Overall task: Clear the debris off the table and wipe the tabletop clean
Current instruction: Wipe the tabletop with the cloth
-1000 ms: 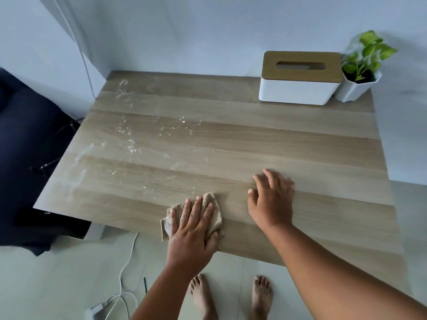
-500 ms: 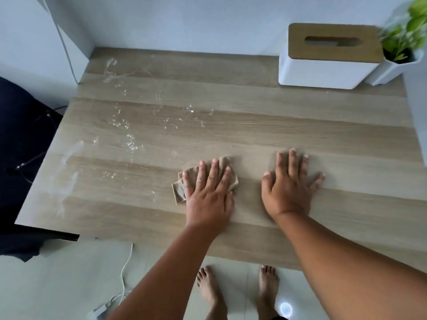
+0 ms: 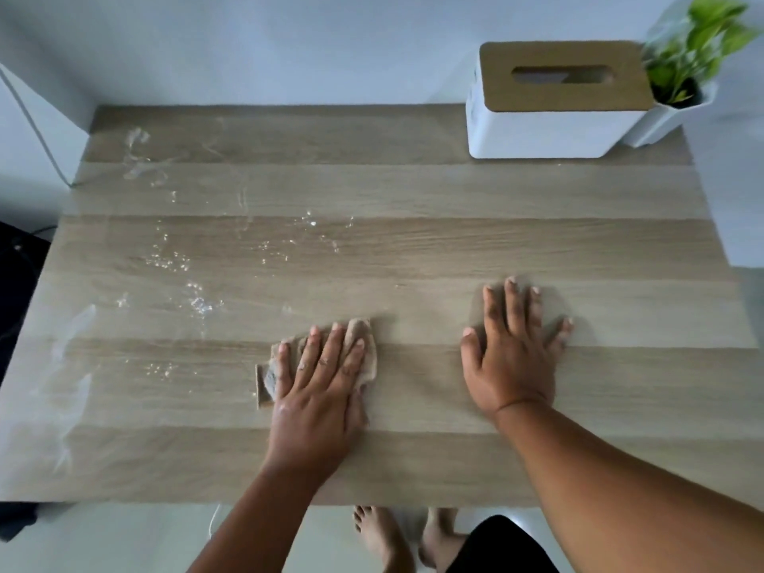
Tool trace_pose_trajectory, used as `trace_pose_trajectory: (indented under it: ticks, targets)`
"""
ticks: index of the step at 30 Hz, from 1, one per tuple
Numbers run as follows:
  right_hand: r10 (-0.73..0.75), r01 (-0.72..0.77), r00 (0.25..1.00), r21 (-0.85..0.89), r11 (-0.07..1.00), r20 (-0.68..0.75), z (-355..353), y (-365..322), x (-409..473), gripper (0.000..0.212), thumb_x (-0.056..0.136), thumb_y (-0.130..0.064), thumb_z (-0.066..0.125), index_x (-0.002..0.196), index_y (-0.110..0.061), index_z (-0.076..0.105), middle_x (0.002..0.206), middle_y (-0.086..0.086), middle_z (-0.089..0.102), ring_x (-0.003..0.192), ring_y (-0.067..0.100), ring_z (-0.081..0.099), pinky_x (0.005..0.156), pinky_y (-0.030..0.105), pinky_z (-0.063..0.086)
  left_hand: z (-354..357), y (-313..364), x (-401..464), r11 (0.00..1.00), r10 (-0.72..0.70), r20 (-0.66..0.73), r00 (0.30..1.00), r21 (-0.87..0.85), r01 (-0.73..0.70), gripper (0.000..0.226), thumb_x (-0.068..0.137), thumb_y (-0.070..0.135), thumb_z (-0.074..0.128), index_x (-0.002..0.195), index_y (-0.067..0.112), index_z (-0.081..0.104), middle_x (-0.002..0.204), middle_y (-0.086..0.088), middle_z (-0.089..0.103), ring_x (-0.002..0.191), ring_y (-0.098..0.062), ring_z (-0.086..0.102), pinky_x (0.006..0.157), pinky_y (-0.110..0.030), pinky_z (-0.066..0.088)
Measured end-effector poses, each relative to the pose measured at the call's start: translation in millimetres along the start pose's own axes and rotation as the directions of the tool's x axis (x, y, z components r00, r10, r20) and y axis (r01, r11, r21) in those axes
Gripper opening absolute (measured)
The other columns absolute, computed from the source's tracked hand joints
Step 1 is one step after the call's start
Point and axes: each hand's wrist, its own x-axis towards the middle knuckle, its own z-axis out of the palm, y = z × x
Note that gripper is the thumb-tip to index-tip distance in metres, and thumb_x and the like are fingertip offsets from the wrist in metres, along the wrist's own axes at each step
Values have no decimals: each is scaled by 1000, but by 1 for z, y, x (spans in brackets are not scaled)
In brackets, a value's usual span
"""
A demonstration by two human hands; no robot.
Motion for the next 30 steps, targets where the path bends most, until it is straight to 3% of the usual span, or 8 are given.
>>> trace_pose_trajectory:
  ticks: [3, 5, 13, 16, 22, 25, 27, 30]
  targets:
    - [-3, 3, 1000, -3, 1000, -20, 1, 1, -1, 73, 93, -52, 32, 162, -26, 32, 174, 0, 16, 160, 32, 9, 121, 73, 4, 3, 18, 48, 975, -222, 15, 975, 29, 221, 69, 93, 44, 43, 159, 25, 39, 170, -5, 27, 160, -31, 16, 125, -66, 5]
    - [-9, 9, 999, -2, 1000, -35, 1, 1, -1, 73, 93, -52, 32, 161, -25, 33, 174, 0, 17, 160, 32, 9, 121, 73, 3, 7, 33, 77, 971, -237, 42, 970, 32, 236, 70, 95, 49, 39, 161, 26, 33, 172, -4, 21, 160, -32, 11, 124, -67, 2]
    - [-12, 11, 999, -11, 1000, -41, 3, 2, -1, 72, 94, -52, 32, 161, -25, 34, 174, 0, 16, 160, 33, 10, 121, 74, 6, 5, 41, 75, 964, 262, 73, 962, 16, -264, 59, 102, 45, 42, 158, 27, 43, 170, 0, 27, 159, -30, 18, 122, -68, 16]
    - [-6, 5, 1000, -6, 1000, -23, 4, 3, 0, 73, 95, -54, 30, 162, -27, 29, 175, -2, 11, 161, 31, 6, 121, 73, 5, 4, 14, 44, 941, 335, 64, 940, 19, -337, 62, 99, 42, 49, 159, 28, 39, 172, 4, 22, 160, -25, 15, 123, -66, 17]
    - [-11, 11, 999, 1, 1000, -40, 6, 4, 0, 73, 95, -54, 33, 163, -27, 28, 175, -1, 11, 161, 31, 7, 121, 74, 4, -5, -12, 48, 999, 45, 4, 999, 5, -45, 63, 95, 42, 48, 156, 25, 46, 169, -1, 29, 159, -26, 19, 125, -65, 13]
    - [-14, 14, 999, -3, 1000, -47, 7, 4, -1, 74, 94, -53, 34, 163, -27, 28, 174, -1, 13, 161, 31, 7, 121, 74, 4, -5, 10, 82, 989, -141, 95, 986, 49, 136, 70, 97, 52, 31, 163, 28, 29, 174, -2, 15, 161, -28, 4, 125, -65, -2]
    - [-12, 11, 999, -18, 1000, -52, 7, 4, 0, 74, 94, -53, 33, 163, -26, 28, 174, -1, 13, 161, 31, 7, 120, 74, 5, -1, 22, 103, 988, -145, 149, 978, 76, 135, 72, 99, 55, 25, 165, 29, 16, 175, -2, 2, 161, -29, -7, 123, -67, -7]
    - [-9, 8, 999, -24, 1000, -52, 7, 3, -1, 73, 94, -53, 33, 162, -26, 29, 174, 0, 15, 161, 32, 9, 120, 74, 6, -1, 29, 115, 997, -39, 176, 984, 75, 26, 69, 101, 54, 27, 164, 29, 20, 175, -2, 4, 161, -31, -5, 123, -68, -6]
